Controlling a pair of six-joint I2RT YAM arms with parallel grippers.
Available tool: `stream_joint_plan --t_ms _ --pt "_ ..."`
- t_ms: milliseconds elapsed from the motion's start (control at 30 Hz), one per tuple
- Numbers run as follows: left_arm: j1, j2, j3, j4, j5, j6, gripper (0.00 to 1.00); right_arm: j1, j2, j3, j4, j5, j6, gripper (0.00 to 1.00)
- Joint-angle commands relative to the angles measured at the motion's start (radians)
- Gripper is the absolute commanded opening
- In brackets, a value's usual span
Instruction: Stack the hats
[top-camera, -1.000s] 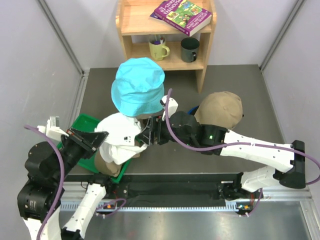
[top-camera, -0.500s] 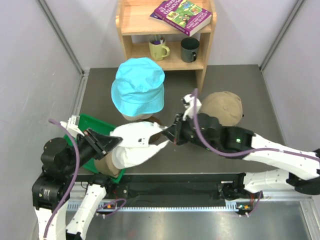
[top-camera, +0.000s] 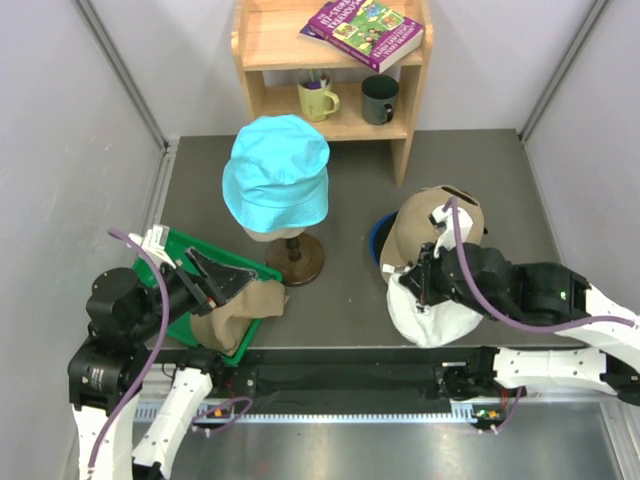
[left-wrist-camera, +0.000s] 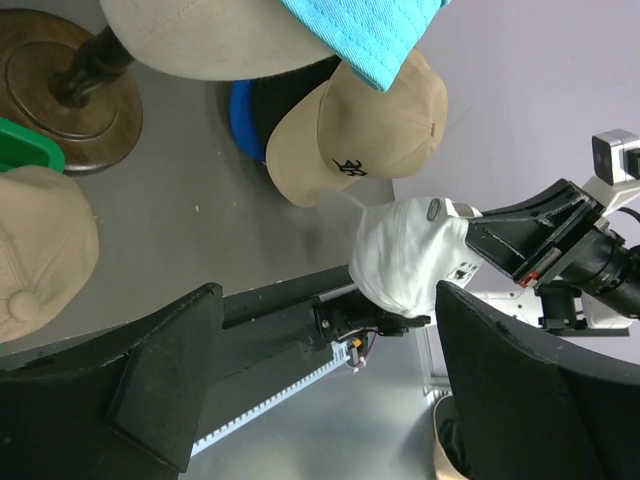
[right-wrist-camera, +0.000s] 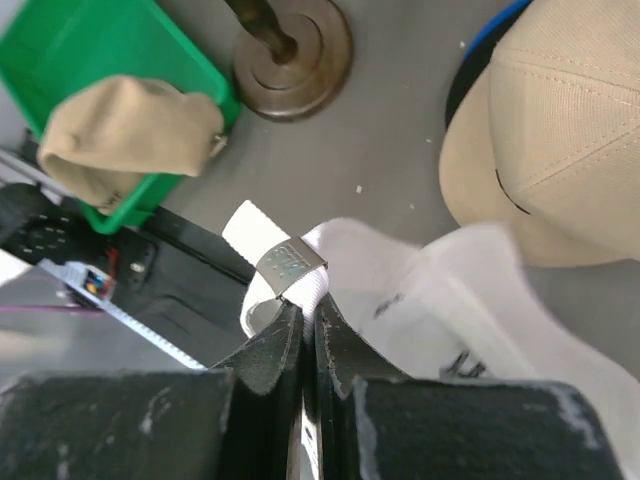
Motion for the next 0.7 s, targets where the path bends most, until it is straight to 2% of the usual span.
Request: stream_joint_plan --t_ms 0,367,500,600,667 --pt "0.004 0.012 -0.002 0.058 -0.014 0.031 0.91 -0.004 0.027 0.054 -0.026 0.017 -0.043 0.0" --pt "0.004 0.001 -0.016 0.043 -0.054 0.038 0.91 -0.002 0.086 0.238 -0.154 -0.047 -0.087 0.0" --pt "0.004 0.001 -0.022 0.047 -0.056 0.037 0.91 -0.008 0.096 0.286 -0.19 0.066 -0.117 0.0" --pt "0.004 0.004 -0.021 0.059 -0.057 0.047 0.91 -0.045 0.118 0.303 -0.187 0.131 -0.16 0.0" --pt "0.004 0.016 -0.021 0.056 -0.065 0.057 0.91 -0.163 0.141 0.295 -0.159 0.093 -0.245 0.0"
